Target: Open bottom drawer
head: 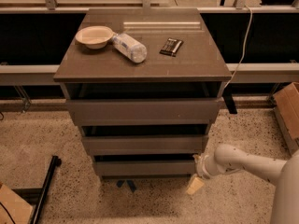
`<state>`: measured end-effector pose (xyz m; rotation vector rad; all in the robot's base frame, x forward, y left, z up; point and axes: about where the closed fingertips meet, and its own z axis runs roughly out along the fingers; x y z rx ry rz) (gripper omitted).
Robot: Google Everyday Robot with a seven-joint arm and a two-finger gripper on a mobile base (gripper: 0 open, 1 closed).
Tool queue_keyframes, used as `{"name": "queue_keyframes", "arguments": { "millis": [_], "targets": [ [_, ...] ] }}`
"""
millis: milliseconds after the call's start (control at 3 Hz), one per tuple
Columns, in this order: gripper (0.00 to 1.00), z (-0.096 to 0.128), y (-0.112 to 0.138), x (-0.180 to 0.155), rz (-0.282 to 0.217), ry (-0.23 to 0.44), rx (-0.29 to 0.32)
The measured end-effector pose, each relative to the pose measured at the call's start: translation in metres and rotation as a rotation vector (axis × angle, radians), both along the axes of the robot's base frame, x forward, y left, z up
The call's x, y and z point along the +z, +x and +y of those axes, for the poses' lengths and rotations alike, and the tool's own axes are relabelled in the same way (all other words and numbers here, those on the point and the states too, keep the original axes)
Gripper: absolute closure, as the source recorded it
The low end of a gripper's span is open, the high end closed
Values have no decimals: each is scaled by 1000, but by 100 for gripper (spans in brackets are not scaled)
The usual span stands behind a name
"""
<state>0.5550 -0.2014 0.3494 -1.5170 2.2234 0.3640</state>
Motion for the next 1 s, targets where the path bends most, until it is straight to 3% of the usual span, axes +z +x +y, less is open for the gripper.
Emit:
{"name": "queue_keyframes", "arguments": {
  "millis": [333,1000],
  "targets": [
    [0,10,9,-40,17,56,35],
    [0,21,36,-85,49,124,67]
  ]
}}
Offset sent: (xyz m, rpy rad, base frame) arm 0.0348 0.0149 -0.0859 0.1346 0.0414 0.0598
